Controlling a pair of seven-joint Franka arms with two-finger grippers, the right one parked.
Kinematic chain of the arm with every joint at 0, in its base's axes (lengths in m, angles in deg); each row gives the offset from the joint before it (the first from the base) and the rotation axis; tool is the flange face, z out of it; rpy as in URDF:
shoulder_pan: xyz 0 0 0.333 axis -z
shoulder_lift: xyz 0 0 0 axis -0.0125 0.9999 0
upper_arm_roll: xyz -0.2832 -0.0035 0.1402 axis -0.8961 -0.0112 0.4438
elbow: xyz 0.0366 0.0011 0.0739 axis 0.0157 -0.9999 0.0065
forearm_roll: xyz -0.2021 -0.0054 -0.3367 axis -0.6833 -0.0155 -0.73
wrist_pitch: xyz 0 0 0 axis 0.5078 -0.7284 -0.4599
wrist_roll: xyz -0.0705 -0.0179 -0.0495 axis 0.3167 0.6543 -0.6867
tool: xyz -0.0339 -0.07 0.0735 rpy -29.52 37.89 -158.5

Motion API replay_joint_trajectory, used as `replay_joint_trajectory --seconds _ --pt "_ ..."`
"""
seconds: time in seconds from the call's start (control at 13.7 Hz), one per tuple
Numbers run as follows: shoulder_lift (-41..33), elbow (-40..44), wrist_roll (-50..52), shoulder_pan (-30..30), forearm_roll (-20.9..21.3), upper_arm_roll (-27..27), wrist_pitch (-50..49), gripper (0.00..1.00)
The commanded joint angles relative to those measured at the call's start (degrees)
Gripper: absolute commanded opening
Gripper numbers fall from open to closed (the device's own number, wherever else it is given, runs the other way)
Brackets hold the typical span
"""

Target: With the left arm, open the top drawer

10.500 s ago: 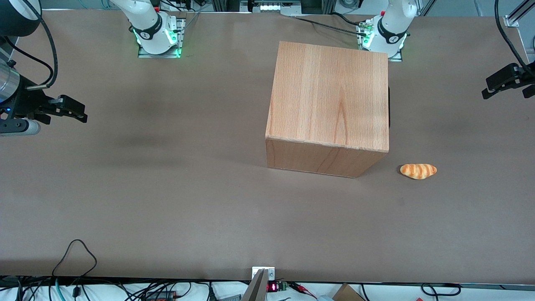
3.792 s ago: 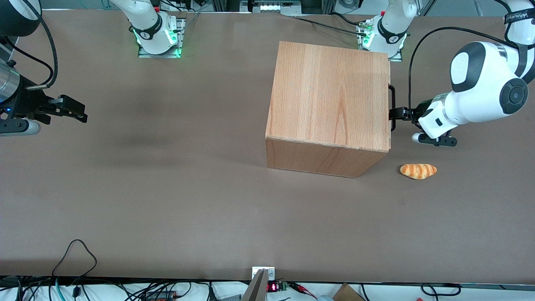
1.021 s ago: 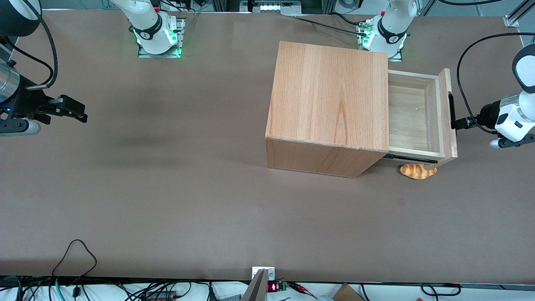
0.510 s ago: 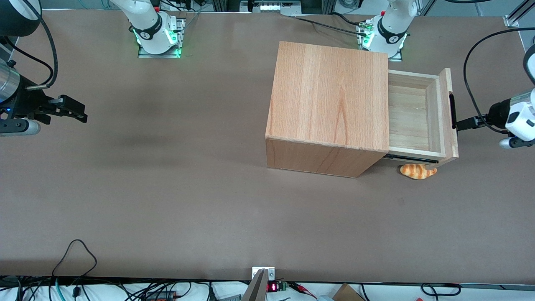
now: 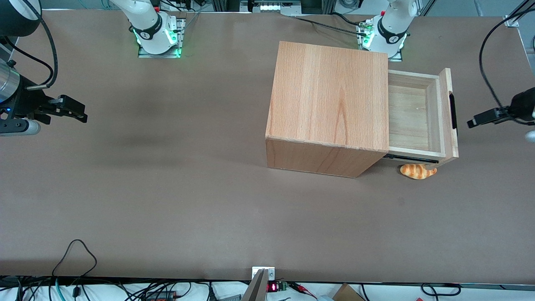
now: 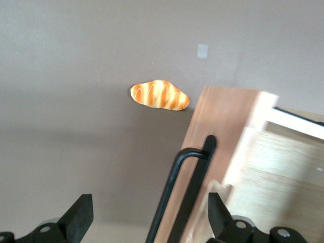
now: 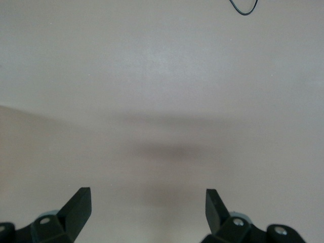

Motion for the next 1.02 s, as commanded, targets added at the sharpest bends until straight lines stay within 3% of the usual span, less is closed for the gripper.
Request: replay_joint_trajectory --seconds 0.0,0.44,0.95 --pt "-0.01 5.19 0.33 0.12 1.26 -1.43 -4.42 1.00" --pt "-2.11 7.13 -0.18 0.47 1.61 -3.29 -6.72 1.00" --pt "-5.98 7.04 -0.01 10.39 1.70 1.44 -8.92 1.00"
